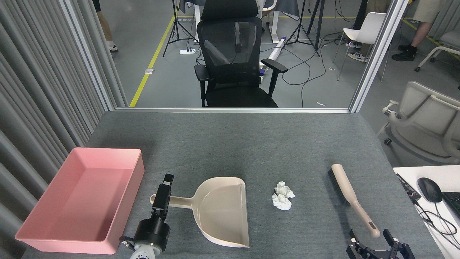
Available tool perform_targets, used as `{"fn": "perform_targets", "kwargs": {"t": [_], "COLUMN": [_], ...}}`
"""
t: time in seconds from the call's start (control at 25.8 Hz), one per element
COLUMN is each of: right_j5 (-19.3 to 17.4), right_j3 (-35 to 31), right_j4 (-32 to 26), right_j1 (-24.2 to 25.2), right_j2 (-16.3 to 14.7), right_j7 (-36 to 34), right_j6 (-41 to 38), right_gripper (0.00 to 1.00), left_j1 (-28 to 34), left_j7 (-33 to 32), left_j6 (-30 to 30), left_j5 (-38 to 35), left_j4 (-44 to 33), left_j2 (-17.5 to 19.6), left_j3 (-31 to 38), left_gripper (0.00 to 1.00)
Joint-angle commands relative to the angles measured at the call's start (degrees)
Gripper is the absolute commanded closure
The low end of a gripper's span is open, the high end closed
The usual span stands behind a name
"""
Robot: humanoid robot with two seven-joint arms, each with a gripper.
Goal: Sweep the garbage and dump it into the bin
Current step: 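Close the right gripper on the beige brush handle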
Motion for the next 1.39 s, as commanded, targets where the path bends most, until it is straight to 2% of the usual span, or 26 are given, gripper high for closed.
{"fn": "perform_targets", "kwargs": {"t": [0.0, 0.19, 0.74, 0.89, 1.2, 1.35], "right_j5": [0.0, 0.0, 0.0, -0.1, 0.1, 1.7], "right_j3": [0.8, 1.7, 2.3, 2.3, 2.9, 3.9], "right_j4": [0.5, 2.9, 6.4, 9.1, 9.5, 10.6], "right_j1": [-0.1, -0.5, -3.7, -5.0, -5.2, -7.0], "right_j2": [-0.6, -1.3, -3.2, -5.0, -5.2, -5.3], "right_j7": [0.1, 0.0, -0.3, -0.5, -0.5, -1.6], "right_j6": [1.2, 3.5, 3.8, 4.3, 4.4, 4.4], "right_gripper": [0.00, 0.00, 0.00, 0.00, 0.00, 0.00], "left_j1": [0.0, -0.1, 0.0, 0.0, 0.0, -0.1], "left_j7": [0.1, 0.0, 0.1, 0.1, 0.1, 0.1], "left_j6": [0.0, 0.0, 0.0, 0.0, 0.0, 0.0], "left_j5": [0.0, 0.0, 0.0, 0.0, 0.0, 0.0], "left_j4": [0.0, 0.1, 0.2, 0.2, 0.3, 0.2], "left_j2": [0.0, 0.1, 0.0, 0.1, 0.0, 0.0], "left_j3": [0.0, 0.0, 0.0, 0.0, 0.0, 0.4], "left_gripper": [0.00, 0.00, 0.00, 0.00, 0.00, 0.00]}}
